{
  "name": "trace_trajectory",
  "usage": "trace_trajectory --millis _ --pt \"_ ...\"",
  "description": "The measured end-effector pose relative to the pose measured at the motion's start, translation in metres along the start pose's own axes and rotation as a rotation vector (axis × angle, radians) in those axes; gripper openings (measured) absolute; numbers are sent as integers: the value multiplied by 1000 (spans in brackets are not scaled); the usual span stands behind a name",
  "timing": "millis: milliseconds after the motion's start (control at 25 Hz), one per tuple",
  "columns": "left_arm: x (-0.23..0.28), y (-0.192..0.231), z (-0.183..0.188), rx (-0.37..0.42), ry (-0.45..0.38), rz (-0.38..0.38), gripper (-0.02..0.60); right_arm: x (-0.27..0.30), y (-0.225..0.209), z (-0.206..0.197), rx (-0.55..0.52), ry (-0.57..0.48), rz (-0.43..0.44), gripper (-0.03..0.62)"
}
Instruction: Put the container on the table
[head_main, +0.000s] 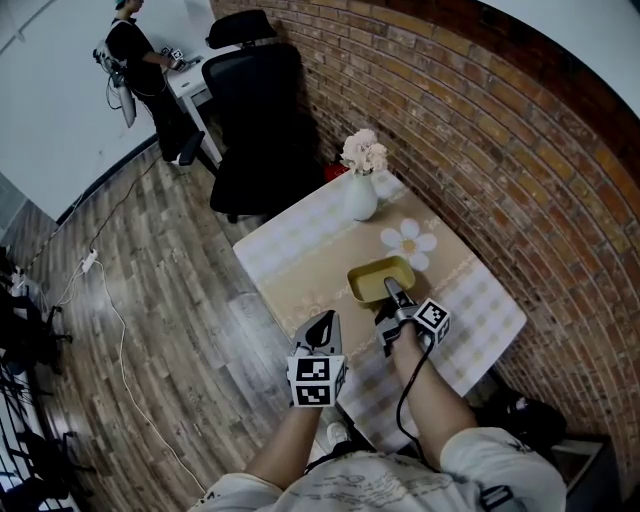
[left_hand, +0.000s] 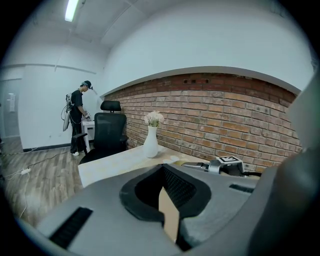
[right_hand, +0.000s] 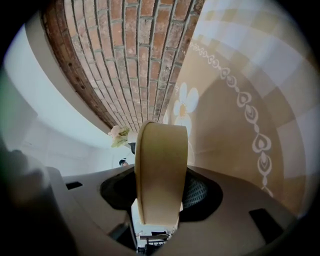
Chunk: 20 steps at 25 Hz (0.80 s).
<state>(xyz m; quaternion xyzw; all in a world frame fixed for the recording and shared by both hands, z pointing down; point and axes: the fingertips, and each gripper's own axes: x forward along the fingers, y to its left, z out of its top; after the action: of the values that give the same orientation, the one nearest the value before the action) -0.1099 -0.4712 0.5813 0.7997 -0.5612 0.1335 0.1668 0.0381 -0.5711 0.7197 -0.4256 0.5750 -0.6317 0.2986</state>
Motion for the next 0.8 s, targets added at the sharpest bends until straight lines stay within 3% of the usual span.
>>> trace_trajectory --millis 200,360,800 --pt "11 -2 -3 1 12 -15 5 11 -11 2 27 -7 -35 210" --pt "16 0 -10 -4 35 -16 5 14 -19 0 -26 13 -97 210" --pt "19 -6 -5 8 37 -32 5 -3 -33 1 -183 20 -267 362"
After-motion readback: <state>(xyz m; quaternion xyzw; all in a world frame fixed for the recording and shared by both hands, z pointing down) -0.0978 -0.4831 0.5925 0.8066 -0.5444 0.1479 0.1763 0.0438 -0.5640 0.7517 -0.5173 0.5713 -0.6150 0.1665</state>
